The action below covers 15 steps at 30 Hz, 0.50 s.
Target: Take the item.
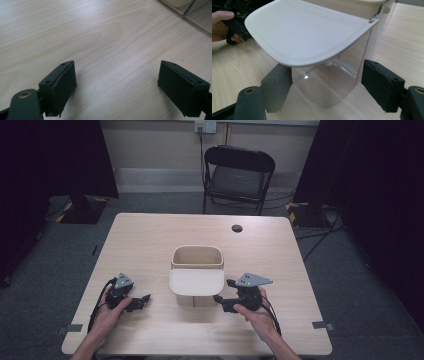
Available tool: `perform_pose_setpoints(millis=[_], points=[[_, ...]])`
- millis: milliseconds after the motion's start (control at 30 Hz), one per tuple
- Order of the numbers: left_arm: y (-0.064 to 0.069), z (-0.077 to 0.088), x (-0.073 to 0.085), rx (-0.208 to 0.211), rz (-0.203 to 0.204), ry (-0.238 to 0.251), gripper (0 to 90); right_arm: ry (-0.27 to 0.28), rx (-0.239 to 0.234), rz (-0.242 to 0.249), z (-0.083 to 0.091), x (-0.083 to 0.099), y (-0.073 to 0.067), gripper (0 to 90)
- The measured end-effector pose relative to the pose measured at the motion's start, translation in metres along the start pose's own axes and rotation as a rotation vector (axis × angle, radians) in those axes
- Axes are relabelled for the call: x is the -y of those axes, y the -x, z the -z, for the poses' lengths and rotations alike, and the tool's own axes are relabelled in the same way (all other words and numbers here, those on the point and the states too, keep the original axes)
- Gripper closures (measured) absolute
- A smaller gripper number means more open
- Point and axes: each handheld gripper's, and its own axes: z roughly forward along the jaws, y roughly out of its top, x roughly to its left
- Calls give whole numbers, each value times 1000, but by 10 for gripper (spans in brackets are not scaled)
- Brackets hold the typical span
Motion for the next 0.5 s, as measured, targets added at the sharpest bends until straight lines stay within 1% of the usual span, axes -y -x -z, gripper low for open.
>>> perform_pose_setpoints(millis=[67, 200, 400, 500], points=[[0, 0, 0, 1, 0, 0, 146, 5, -3, 7, 0, -1, 0, 242], [0, 0, 0, 1, 0, 0, 146, 8, -19, 2, -1, -2, 1, 242], [0, 0, 0, 1, 0, 0, 146, 11, -19, 15, -1, -2, 0, 271], [0, 0, 0, 1, 0, 0, 146, 11, -16, 18, 0, -3, -1, 271]])
